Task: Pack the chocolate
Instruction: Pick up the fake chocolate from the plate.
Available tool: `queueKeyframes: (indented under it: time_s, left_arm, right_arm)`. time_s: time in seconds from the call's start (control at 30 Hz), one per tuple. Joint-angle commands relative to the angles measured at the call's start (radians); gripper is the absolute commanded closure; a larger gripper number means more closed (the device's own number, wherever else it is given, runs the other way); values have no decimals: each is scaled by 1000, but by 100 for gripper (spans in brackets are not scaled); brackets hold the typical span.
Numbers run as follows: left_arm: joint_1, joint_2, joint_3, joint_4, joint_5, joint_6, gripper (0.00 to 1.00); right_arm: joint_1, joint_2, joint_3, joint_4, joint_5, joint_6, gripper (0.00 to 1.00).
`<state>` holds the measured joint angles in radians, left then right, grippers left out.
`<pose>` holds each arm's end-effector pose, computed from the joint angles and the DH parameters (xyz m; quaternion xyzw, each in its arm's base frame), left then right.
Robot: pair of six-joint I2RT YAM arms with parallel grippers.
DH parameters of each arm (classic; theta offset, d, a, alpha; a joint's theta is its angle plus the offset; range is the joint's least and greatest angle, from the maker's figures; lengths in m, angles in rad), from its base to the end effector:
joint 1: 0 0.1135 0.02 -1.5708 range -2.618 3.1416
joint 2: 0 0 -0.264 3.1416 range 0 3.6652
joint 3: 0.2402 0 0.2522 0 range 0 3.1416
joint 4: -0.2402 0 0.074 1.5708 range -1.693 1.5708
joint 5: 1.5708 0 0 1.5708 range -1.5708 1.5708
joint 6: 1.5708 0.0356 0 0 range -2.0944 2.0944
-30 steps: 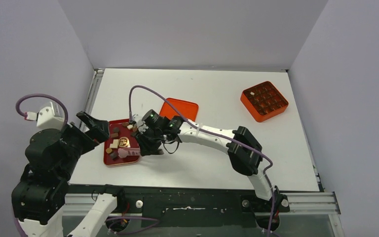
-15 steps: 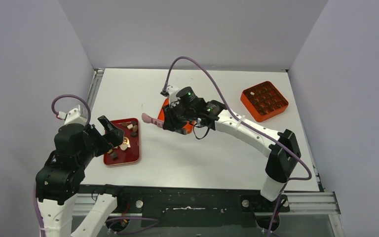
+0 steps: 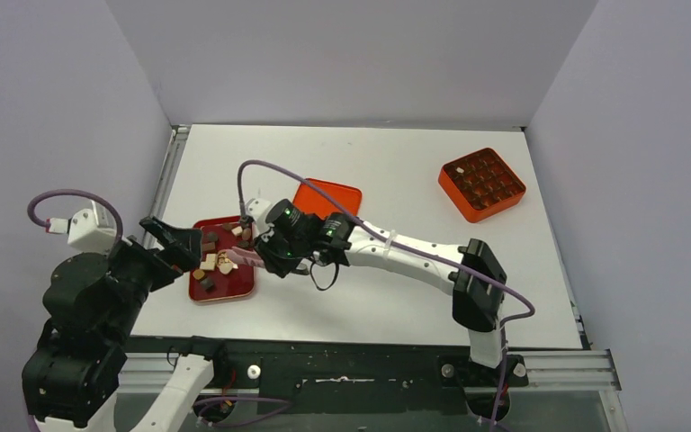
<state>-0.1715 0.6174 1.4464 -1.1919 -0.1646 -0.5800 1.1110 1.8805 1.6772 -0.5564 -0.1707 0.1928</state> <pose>0.0286 0.0010 0.4487 -0.2121 0.7938 -0.1448 0.5513 0.1861 0.3894 0.2991 -0.4359 0.8058 0.3008 0.2650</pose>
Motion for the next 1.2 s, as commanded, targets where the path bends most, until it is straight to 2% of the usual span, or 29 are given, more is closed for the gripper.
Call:
queueKeyframes:
  time_s: [0.0,0.4,0.93,1.03,1.17]
  left_arm:
    - [-8,2,84,16,-26,0,3]
    - [-11,-16,89,13,-45,-10,3]
    - [-10,-22,53,31,-64,-14,3]
    - [-11,-27,46,34,-77,-8,3]
    - [-11,-31,34,38,-82,-4,3]
  right_arm:
    - [37,54,95,55,43,-94,69]
    - [96,227,236,-28,127,-173,67]
    - [96,365,362,-55,100,-176,59]
    - [96,388,384,-59,89,-176,61]
    - [96,389,388,-62,98,-177,72]
